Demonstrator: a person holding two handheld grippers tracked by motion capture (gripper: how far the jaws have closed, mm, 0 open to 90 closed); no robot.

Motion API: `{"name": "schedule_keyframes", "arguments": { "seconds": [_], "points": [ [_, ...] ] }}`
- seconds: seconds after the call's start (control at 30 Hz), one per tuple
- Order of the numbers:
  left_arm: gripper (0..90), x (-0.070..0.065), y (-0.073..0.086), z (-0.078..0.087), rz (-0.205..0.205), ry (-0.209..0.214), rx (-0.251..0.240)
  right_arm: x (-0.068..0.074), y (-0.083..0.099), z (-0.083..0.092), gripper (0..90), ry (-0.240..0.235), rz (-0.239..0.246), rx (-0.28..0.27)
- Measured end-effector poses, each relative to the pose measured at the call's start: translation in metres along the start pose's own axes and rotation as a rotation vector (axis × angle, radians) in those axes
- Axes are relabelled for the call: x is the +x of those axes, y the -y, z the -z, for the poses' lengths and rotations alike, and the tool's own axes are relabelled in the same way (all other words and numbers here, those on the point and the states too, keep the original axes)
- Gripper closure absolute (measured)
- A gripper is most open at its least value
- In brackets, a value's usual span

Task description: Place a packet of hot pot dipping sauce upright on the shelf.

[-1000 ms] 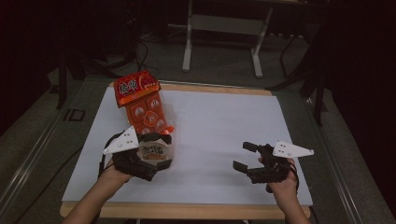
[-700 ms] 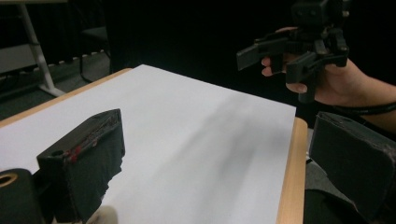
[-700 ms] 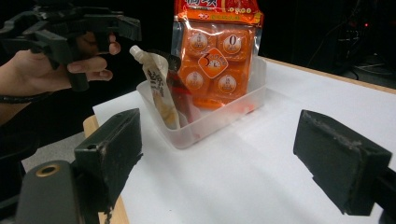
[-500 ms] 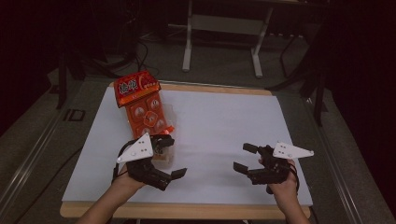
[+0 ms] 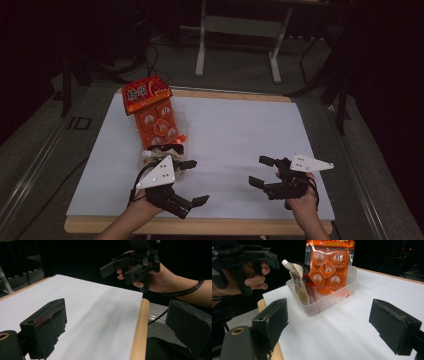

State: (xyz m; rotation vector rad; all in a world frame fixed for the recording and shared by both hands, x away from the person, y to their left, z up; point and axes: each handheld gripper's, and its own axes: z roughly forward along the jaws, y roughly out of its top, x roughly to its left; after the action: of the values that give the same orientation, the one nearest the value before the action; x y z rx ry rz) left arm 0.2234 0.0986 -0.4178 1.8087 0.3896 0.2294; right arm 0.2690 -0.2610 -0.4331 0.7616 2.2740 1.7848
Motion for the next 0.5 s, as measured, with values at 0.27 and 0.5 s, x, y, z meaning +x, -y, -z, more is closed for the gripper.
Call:
{"name": "schedule_keyframes", "arguments": {
  "seconds": [0.27, 0.5],
  "points": [
    [4.3, -0.006, 0.015, -0.011, 0.004, 0.030, 0.016, -0.001, 0.009, 0.003, 15.2, 0.009, -0.016, 0.016],
    [5.0, -0.008, 0.027, -0.014, -0.005, 0.037, 0.017, -0.003, 0.016, 0.003, 15.2, 0.016, -0.029, 0.029]
  ]
}}
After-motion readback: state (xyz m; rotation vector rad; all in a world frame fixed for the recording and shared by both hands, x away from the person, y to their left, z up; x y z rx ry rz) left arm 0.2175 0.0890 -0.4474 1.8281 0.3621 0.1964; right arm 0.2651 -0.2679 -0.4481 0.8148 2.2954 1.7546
